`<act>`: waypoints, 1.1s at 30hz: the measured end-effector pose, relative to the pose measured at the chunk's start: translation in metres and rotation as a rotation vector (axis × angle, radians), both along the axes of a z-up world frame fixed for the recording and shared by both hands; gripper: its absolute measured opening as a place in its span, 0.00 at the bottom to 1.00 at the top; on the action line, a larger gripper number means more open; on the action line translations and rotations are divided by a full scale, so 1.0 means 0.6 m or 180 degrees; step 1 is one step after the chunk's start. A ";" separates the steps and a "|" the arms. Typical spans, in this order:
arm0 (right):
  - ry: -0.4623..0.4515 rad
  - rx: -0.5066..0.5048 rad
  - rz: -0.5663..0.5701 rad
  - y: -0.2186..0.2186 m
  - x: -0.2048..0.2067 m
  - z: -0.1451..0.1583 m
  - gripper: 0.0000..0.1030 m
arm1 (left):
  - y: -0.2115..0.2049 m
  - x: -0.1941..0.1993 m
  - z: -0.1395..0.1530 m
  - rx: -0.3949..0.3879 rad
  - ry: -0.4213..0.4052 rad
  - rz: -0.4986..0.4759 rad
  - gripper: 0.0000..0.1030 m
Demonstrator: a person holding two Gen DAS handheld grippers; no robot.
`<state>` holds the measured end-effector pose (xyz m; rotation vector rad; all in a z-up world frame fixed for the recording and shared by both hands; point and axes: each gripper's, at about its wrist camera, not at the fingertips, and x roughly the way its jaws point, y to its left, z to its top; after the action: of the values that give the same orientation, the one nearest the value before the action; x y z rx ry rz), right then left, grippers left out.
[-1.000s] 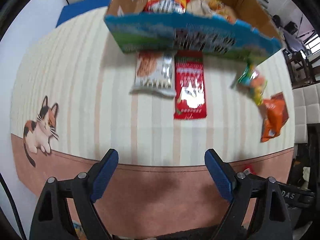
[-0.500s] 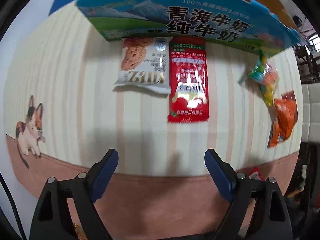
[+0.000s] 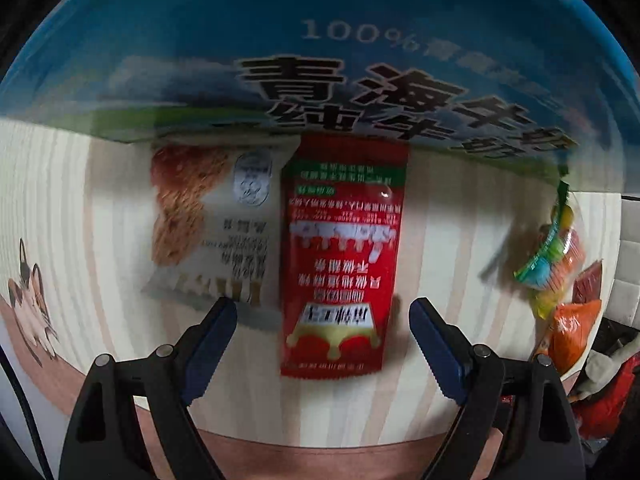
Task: Organize snacks
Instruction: 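Grasp the red packet with left tool while right tool grasps the small red packet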
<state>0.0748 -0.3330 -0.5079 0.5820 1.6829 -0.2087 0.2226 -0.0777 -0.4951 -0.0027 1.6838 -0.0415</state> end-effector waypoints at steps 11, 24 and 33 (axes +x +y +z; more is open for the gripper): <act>-0.0014 -0.0056 0.0026 0.002 0.029 0.002 0.37 | -0.037 0.002 0.010 0.0178 -0.0185 -0.0130 0.61; 0.0058 -0.0048 0.0270 0.044 0.020 0.013 0.37 | -0.059 -0.121 0.013 0.0211 -0.0088 -0.0373 0.30; 0.0032 0.0011 0.0329 0.066 0.017 0.015 0.37 | 0.003 -0.065 0.025 0.0155 -0.0093 -0.0307 0.36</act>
<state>0.0851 -0.2936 -0.4989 0.4957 1.7186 -0.1343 0.1838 -0.0760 -0.4803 0.1151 1.6546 -0.0729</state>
